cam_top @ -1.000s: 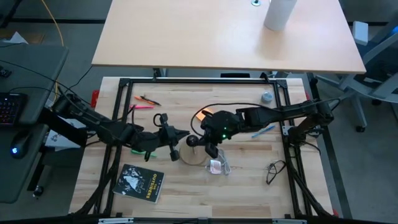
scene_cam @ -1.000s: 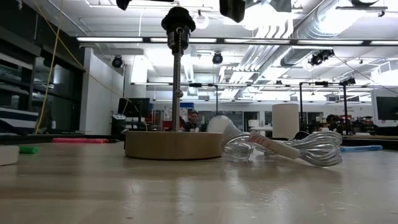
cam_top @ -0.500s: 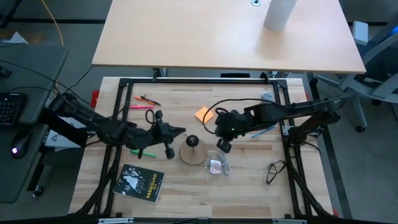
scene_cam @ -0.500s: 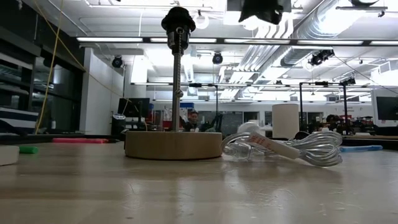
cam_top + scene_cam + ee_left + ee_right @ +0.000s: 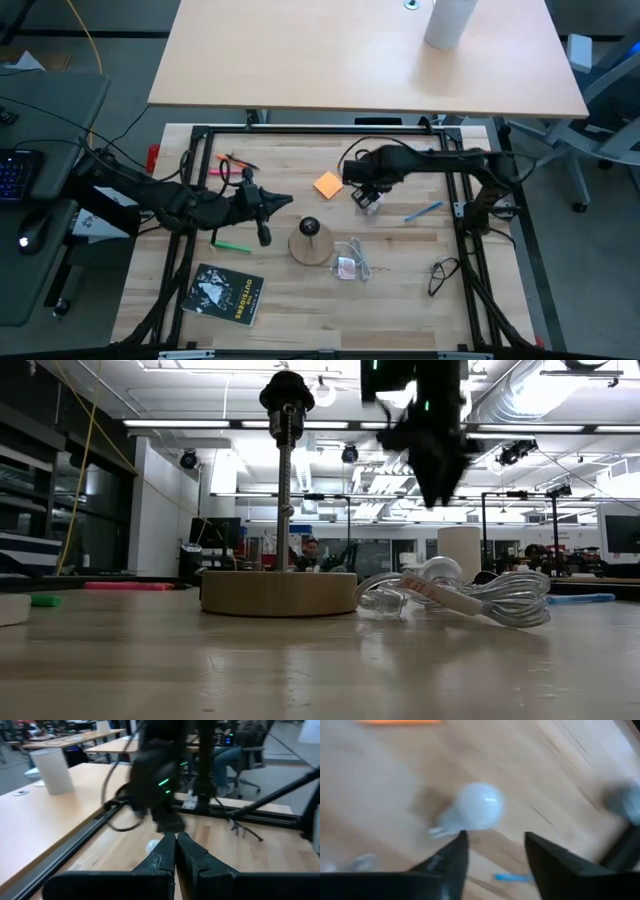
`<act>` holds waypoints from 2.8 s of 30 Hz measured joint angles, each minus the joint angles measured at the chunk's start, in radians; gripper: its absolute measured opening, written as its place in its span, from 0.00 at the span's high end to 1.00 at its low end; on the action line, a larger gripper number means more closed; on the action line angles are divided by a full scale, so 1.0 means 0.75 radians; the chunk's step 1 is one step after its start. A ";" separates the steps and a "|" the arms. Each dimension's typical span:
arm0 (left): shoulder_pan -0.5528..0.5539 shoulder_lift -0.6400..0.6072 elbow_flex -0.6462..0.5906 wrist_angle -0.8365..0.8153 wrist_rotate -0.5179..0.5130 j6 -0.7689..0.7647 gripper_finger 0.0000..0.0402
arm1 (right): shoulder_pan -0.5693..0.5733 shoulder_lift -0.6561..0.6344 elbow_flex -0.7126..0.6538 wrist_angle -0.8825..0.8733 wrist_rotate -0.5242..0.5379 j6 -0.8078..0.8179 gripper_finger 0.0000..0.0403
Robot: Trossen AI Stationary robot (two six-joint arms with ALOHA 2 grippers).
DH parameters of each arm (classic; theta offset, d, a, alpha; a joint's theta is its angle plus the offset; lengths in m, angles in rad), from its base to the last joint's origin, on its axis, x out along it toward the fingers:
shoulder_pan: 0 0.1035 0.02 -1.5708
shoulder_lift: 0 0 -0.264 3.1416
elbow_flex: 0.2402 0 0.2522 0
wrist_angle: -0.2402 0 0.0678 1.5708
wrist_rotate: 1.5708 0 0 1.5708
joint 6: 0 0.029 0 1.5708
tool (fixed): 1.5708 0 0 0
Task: Screw lightbulb
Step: Insert the white lightbulb into the lamp
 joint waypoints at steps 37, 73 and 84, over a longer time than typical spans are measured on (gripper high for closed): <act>0.001 -0.122 -0.001 -0.260 0.110 -0.074 1.00 | 0.362 -0.069 -0.393 0.308 -0.387 -0.337 0.29; 0.189 -0.131 0.000 0.282 0.248 0.104 0.89 | 0.411 -0.272 0.345 0.425 0.342 -0.169 0.63; 0.299 -0.131 0.002 0.905 0.608 -0.081 0.55 | 0.366 -0.320 0.413 1.497 0.149 -0.525 0.63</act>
